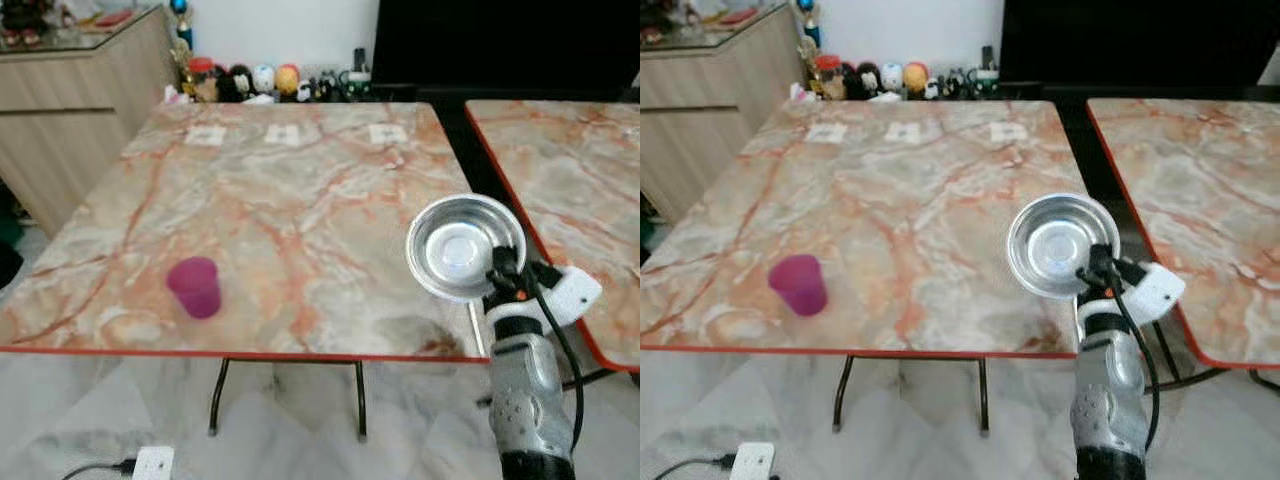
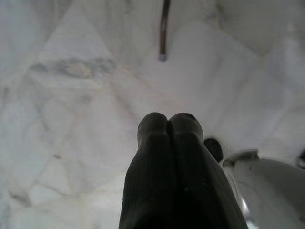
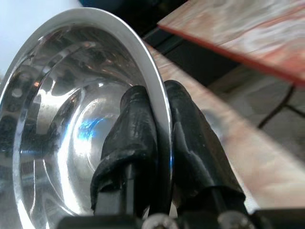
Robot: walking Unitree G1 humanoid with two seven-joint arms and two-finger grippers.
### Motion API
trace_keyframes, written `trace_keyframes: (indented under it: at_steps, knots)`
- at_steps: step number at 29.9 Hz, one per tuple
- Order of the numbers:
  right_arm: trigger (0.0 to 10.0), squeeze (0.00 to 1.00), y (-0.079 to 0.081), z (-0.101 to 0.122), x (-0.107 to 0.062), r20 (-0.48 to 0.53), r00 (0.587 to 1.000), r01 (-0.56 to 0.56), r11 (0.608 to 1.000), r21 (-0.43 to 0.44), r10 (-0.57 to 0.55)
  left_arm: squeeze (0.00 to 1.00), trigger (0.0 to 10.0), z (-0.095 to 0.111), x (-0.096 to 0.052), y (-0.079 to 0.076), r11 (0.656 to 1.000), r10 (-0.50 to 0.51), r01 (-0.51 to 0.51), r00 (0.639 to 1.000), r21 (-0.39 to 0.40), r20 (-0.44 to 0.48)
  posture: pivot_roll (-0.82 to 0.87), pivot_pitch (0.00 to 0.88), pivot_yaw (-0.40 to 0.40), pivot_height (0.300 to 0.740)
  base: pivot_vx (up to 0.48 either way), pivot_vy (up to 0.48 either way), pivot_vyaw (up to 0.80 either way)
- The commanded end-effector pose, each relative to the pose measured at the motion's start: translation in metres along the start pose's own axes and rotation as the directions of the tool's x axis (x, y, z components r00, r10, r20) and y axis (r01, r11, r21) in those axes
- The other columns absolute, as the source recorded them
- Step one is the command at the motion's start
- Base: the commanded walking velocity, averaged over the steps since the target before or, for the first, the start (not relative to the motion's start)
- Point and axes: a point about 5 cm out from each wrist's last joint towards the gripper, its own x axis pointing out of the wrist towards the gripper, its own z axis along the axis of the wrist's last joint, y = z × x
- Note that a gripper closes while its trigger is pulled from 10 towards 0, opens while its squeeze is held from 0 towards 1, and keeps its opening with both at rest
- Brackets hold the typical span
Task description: Setting the table
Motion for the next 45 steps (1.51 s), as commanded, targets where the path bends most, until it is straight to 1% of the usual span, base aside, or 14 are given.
trace_keyframes:
  at_steps: [1,10,14,21,30,33,35,45]
  knots:
    - [10.0,0.0,0.006,0.0,0.001,0.012,1.0,-0.015,1.0,-0.004,0.015,0.0,10.0,-0.008,-0.002,0.003,1.0,0.007,-0.007,0.999,0.007,-0.04,-0.01,0.0,0.0,0.74,0.0,-0.472,0.0]
    - [10.0,0.0,0.005,-0.001,0.001,0.014,1.0,-0.013,1.0,-0.008,0.013,0.0,10.0,-0.009,-0.002,0.006,1.0,0.007,-0.006,0.999,0.023,-0.052,-0.01,0.0,0.009,0.74,0.0,-0.472,0.0]
    - [10.0,0.0,0.004,-0.001,0.0,0.025,1.0,-0.003,1.0,0.003,0.003,0.0,10.0,-0.009,-0.002,0.007,1.0,0.008,-0.007,0.998,0.025,-0.055,-0.01,0.0,0.014,0.74,0.0,-0.472,0.0]
    - [10.0,0.0,0.007,-0.001,0.001,0.026,1.0,-0.011,1.0,0.007,0.011,0.0,10.0,-0.007,-0.001,0.009,1.0,0.012,-0.011,0.999,0.021,-0.041,-0.01,0.0,0.013,0.74,0.0,-0.472,0.0]
    - [10.0,0.0,0.006,0.002,0.002,0.035,0.999,-0.004,1.0,0.001,0.004,0.0,10.0,-0.007,-0.001,0.006,1.0,0.008,-0.008,0.999,0.011,-0.044,-0.02,0.0,0.009,0.74,0.0,-0.472,0.0]
    - [10.0,0.0,0.008,0.002,0.002,0.028,0.999,-0.021,1.0,-0.013,0.021,0.0,10.0,-0.007,-0.001,0.005,1.0,0.005,-0.005,0.999,0.008,-0.042,-0.02,0.0,0.007,0.74,0.0,-0.472,0.0]
    - [10.0,0.0,0.007,0.003,0.002,0.035,0.999,-0.012,1.0,-0.004,0.012,0.0,10.0,-0.007,-0.001,0.004,1.0,0.004,-0.004,0.999,0.007,-0.043,-0.03,0.001,0.006,0.74,0.0,-0.472,0.0]
    - [10.0,0.0,0.0,0.008,0.004,0.05,0.999,0.015,1.0,-0.019,-0.014,0.0,10.0,-0.011,-0.002,0.005,1.0,0.004,-0.004,0.998,0.008,-0.062,-0.03,0.001,0.01,0.74,0.0,-0.457,0.0]
